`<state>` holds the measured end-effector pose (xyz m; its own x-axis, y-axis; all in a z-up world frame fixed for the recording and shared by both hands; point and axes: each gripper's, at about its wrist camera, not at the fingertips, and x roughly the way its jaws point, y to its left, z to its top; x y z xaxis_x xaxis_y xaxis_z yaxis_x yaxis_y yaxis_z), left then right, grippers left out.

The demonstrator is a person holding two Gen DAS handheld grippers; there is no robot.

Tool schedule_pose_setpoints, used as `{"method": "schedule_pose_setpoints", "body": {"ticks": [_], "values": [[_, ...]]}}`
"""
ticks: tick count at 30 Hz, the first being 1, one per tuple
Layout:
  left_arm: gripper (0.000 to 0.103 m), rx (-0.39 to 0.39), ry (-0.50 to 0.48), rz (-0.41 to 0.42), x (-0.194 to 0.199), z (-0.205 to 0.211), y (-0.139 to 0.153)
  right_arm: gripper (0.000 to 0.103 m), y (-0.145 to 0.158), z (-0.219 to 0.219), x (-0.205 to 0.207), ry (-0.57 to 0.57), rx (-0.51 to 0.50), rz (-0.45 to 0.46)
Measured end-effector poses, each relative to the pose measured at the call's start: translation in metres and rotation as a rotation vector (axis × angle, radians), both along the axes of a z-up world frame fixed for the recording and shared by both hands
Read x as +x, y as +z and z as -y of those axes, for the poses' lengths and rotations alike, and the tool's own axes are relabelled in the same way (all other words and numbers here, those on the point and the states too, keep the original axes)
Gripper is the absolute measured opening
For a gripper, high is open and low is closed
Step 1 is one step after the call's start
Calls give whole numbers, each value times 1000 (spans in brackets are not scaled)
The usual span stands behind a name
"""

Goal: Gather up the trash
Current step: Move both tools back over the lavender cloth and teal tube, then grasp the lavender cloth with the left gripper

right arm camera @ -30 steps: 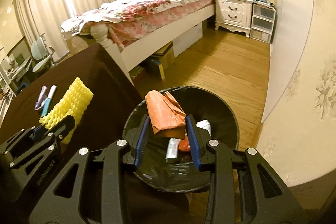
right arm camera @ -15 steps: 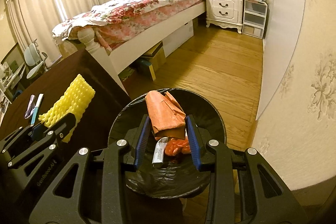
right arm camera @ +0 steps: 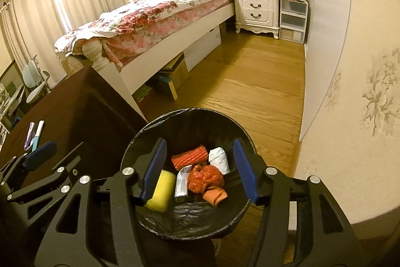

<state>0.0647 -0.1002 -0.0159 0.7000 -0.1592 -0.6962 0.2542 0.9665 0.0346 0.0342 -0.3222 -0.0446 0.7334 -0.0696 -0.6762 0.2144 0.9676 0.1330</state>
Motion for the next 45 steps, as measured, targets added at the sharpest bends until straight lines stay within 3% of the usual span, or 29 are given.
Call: {"method": "schedule_pose_setpoints", "body": {"ticks": [7, 15, 29, 33, 45], "values": [[76, 2, 31, 20, -3, -8, 5, 66, 1, -3, -1, -5, -9, 2], [76, 0, 110, 30, -4, -44, 10, 66, 1, -25, 2, 37, -6, -6], [76, 8, 353, 18, -2, -165, 6, 66, 13, -152, 34, 306, 0, -20], [71, 10, 398, 1, 6, -188, 3, 66, 14, -175, 39, 356, -12, -27], [65, 20, 383, -73, 42, -211, -10, 66, 14, -198, 74, 400, -28, -47]]}}
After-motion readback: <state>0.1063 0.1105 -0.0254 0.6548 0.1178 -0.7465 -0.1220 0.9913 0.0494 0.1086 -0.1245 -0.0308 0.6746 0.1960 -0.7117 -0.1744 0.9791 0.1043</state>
